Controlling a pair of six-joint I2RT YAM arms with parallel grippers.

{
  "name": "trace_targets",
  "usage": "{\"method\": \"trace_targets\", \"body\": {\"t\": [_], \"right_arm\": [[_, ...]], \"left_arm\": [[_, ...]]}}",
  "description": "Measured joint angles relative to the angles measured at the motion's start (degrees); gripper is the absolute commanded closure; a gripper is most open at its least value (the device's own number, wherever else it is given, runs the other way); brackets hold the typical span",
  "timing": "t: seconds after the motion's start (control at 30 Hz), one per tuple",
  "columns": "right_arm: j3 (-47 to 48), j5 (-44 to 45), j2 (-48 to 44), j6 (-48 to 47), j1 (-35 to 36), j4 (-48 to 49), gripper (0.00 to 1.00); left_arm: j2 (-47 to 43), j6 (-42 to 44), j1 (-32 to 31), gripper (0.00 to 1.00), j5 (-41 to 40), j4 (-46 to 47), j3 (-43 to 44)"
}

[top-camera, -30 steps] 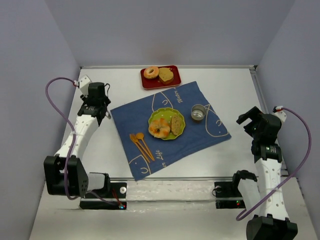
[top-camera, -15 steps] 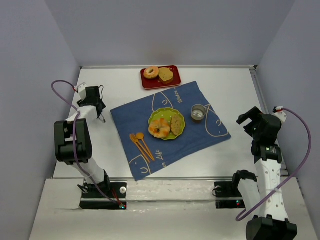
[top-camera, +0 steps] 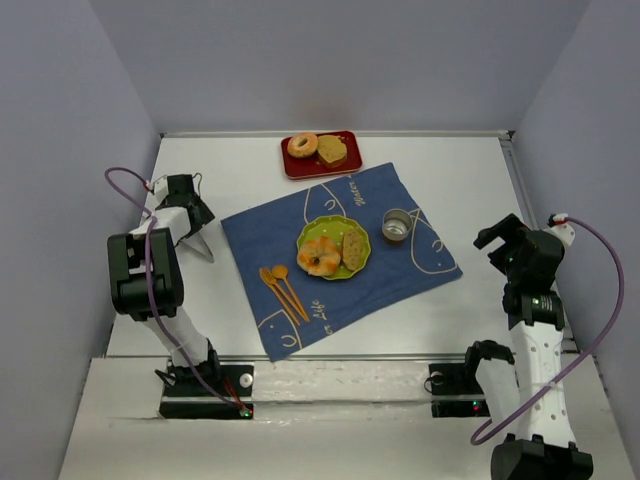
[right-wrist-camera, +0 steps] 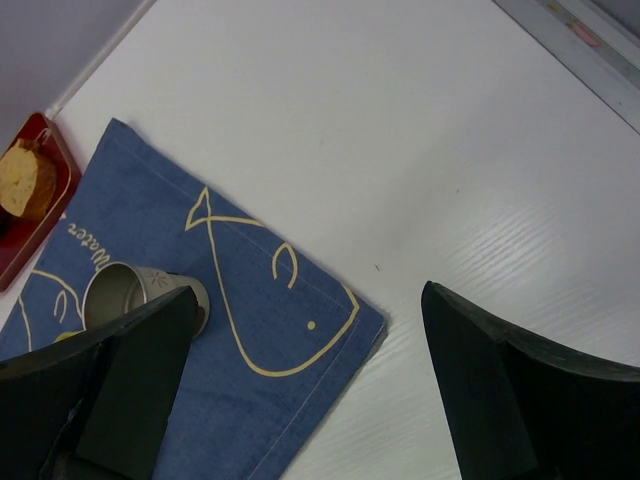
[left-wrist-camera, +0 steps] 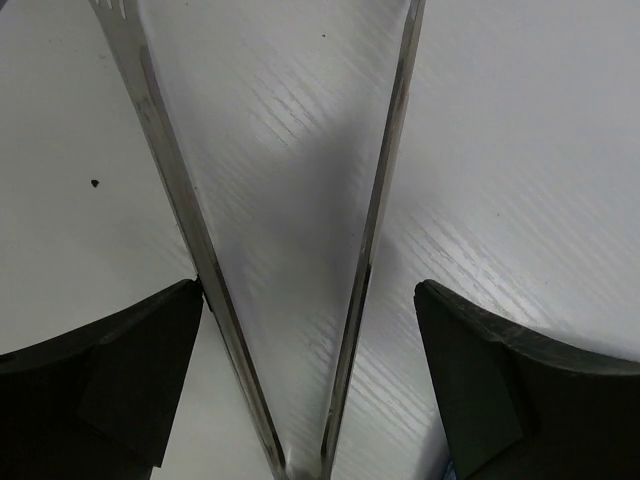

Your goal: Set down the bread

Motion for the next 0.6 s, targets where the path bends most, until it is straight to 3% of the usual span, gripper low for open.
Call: {"method": "trace_targets", "body": {"t": [0.17,0.4,0.53,0.6], "right_arm": [[0.0,0.0,0.0,0.0,0.0,0.0,0.0],[0.0,1.2,0.0,0.9,0.0,-0.1,0.0],[0.0,2.8,-1.2,1.7,0.0,-0.2,0.0],[0.0,3.3,-1.9,2.2,0.0,-0.2,0.0]], "left_arm": [[-7.1,-1.5,0.0,0.01,0.9,-3.5,-0.4],[-44.3,-8.1,-0.1,0.01,2.8,1.8,-8.5],[-57.7,-11.1,0.0,0.01,4.9,4.0,-13.9],[-59.1,-11.8,0.0,0.01,5.8,3.8,-15.6]]}}
